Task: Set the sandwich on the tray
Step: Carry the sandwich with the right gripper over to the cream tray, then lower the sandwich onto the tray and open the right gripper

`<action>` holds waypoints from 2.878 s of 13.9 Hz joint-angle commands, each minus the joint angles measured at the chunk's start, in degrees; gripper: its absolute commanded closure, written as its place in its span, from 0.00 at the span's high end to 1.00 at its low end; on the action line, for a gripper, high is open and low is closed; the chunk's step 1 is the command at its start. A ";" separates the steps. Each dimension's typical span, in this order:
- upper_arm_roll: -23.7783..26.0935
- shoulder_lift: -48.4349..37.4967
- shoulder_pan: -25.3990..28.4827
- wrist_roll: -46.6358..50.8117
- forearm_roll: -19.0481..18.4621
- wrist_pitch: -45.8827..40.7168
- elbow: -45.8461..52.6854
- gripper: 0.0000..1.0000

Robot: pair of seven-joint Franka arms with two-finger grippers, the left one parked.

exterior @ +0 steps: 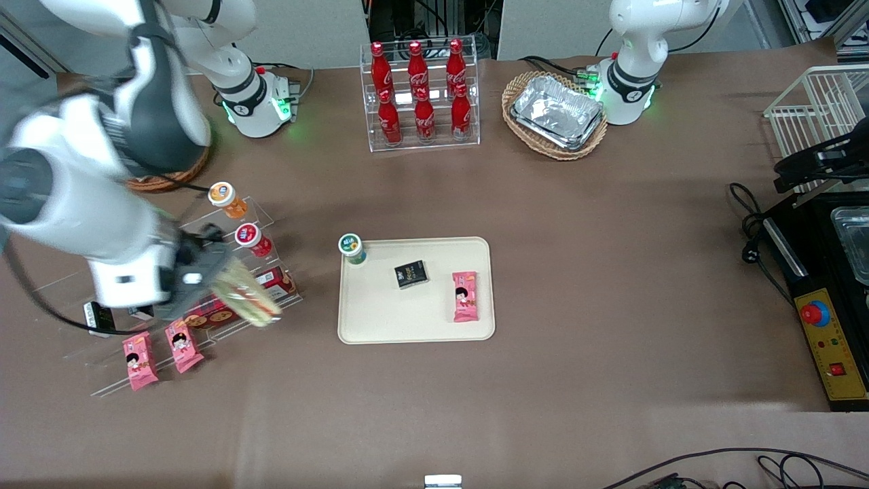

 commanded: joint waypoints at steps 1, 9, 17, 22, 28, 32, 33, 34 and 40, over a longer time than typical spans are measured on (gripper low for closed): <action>-0.74 5.50 6.26 -3.85 -0.74 5.49 0.89 0.32; 3.83 16.84 10.49 -10.19 -2.85 18.51 0.72 0.37; 4.53 22.38 15.59 -10.90 -9.43 25.63 0.02 0.38; 7.43 23.96 16.04 -10.90 -13.31 27.48 0.02 0.47; 7.52 26.61 15.16 -10.11 -9.73 34.43 -0.95 0.85; 7.61 24.33 13.58 -10.64 -6.20 32.51 -0.95 1.00; 7.70 23.02 13.58 -10.64 -5.93 30.23 -0.86 1.00; 7.78 21.52 13.49 -10.72 -5.93 28.73 -0.78 1.00; 6.56 11.16 12.35 -9.59 -0.31 15.39 -0.69 1.00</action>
